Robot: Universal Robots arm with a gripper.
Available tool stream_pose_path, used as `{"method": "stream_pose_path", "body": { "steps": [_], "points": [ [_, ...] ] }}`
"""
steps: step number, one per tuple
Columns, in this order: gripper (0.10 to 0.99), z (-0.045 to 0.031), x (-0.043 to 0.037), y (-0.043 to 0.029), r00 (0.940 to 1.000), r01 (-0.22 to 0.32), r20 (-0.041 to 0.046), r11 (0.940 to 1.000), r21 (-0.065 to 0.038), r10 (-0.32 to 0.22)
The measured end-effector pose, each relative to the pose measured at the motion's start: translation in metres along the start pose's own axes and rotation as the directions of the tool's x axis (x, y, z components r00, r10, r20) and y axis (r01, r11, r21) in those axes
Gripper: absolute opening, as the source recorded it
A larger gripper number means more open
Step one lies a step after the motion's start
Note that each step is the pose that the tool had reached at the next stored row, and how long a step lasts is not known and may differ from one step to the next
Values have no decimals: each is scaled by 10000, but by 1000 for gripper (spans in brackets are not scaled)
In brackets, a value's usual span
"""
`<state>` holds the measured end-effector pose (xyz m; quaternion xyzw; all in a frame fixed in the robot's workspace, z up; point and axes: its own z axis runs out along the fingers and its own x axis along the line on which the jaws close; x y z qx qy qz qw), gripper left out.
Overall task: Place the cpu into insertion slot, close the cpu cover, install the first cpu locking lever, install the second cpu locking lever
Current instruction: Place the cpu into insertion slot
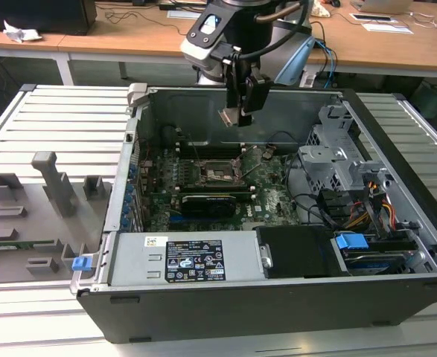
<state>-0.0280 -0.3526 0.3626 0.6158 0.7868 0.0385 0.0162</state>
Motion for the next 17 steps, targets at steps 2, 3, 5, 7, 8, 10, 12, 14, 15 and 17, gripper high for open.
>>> {"method": "stream_pose_path", "body": {
  "steps": [2,3,5,7,8,10,12,14,15,17],
  "points": [
    [525,1,0,0,10000,-90,8,10000,-2,90],
    [525,1,0,0,9999,-132,12,9999,-3,132],
    [525,4,0,0,9997,-261,23,9997,-7,261],
    [525,9,0,-1,9977,-676,57,9977,-16,676],
    [525,11,0,-1,9967,-810,67,9967,-20,810],
    [525,18,0,-2,9929,-1188,97,9929,-31,1188],
    [525,22,0,-3,9891,-1469,119,9891,-41,1470],
    [525,26,3,-13,9847,-1735,139,9848,-50,1736],
    [525,28,4,-16,9833,-1812,145,9834,-53,1812],
    [525,36,5,-17,9812,-1923,155,9813,-56,1924]
  ]
}}
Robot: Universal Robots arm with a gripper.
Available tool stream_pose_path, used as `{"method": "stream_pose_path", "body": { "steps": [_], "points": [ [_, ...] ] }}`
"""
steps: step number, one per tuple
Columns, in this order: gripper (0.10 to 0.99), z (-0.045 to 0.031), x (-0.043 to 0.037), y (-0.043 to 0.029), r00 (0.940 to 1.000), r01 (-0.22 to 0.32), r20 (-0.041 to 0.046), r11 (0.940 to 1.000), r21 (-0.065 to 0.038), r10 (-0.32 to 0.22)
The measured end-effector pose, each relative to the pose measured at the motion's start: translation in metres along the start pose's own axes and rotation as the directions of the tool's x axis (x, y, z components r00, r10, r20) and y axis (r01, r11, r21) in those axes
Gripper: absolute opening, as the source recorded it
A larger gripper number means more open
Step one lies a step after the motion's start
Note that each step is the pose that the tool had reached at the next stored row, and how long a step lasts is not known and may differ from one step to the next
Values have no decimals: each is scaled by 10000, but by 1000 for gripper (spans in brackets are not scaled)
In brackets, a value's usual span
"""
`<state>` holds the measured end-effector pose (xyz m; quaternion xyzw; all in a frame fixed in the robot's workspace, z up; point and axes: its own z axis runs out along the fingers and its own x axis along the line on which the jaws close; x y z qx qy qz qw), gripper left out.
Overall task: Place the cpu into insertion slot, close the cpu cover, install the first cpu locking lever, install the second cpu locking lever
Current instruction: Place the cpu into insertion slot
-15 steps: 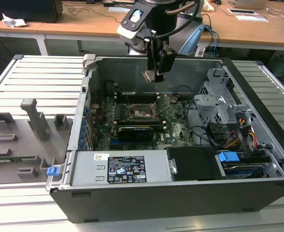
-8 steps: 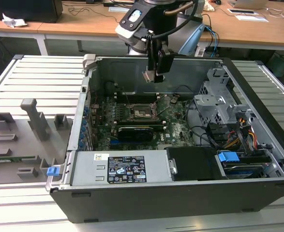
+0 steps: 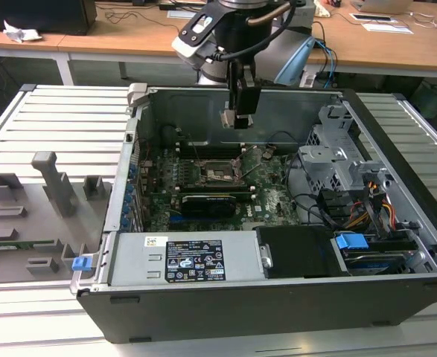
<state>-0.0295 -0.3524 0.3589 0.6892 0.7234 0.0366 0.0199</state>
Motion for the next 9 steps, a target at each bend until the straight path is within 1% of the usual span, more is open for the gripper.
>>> {"method": "stream_pose_path", "body": {
  "steps": [9],
  "points": [
    [525,42,-1,-4,10000,-23,35,10000,0,23]
  ]
}}
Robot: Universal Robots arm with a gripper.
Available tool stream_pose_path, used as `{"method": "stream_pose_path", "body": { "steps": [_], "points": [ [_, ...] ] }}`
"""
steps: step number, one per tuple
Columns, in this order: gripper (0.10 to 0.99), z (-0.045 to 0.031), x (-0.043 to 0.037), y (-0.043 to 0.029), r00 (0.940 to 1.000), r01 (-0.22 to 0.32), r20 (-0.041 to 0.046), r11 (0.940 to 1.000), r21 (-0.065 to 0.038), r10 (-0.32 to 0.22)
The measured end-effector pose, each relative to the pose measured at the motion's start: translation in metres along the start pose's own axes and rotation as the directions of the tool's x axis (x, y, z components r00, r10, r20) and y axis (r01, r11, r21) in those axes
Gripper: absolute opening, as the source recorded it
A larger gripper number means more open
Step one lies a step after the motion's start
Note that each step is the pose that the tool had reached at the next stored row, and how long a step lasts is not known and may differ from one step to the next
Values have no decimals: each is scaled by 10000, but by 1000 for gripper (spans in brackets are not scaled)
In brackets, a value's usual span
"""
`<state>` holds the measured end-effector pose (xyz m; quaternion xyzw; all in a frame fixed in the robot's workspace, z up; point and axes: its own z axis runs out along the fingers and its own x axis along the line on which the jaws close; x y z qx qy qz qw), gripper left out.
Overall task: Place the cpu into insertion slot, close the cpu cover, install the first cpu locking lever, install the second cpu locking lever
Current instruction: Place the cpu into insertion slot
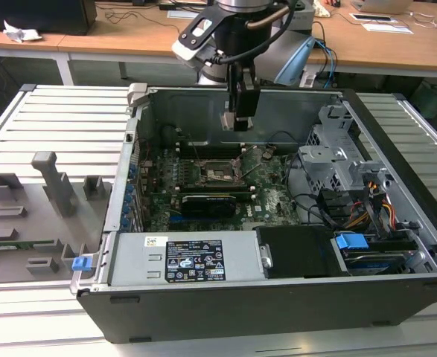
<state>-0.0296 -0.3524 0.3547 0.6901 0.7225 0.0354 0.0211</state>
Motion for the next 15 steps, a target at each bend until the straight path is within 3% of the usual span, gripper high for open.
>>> {"method": "stream_pose_path", "body": {
  "steps": [15],
  "points": [
    [525,55,-1,-4,10000,0,1,10000,1,0]
  ]
}}
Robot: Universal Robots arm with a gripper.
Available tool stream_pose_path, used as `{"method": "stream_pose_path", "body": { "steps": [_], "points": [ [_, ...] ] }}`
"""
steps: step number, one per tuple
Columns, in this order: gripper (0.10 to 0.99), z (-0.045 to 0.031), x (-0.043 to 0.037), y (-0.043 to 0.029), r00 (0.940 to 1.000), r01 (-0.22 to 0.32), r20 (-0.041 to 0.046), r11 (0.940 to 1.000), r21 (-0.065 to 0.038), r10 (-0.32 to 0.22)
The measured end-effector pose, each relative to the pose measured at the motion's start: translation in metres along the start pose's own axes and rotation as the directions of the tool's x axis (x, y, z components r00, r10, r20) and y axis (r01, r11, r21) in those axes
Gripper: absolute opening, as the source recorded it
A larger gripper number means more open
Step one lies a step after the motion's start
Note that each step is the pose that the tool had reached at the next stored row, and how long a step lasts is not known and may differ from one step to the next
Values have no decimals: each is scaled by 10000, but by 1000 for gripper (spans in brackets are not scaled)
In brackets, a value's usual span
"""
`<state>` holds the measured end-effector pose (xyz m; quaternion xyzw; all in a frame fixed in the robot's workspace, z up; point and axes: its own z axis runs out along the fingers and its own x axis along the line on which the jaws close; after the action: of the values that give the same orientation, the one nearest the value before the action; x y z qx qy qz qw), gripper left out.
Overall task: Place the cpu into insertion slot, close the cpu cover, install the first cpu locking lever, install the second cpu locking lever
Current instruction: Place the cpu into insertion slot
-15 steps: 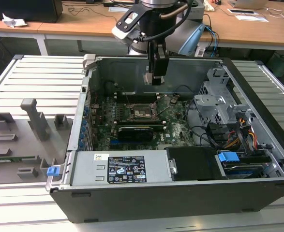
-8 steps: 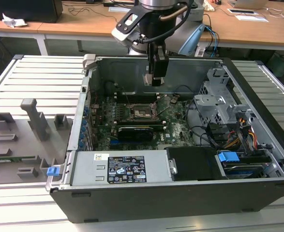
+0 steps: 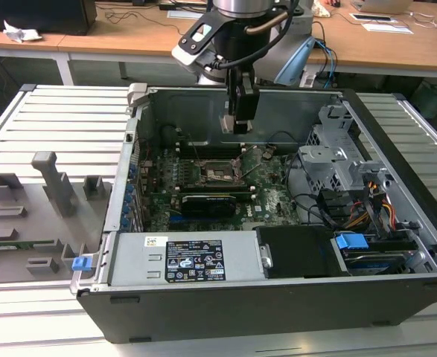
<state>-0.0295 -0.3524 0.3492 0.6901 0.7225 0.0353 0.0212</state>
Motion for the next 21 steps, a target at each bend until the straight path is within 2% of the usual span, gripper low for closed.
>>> {"method": "stream_pose_path", "body": {
  "steps": [21],
  "points": [
    [525,81,-1,-6,10000,0,-1,10000,0,0]
  ]
}}
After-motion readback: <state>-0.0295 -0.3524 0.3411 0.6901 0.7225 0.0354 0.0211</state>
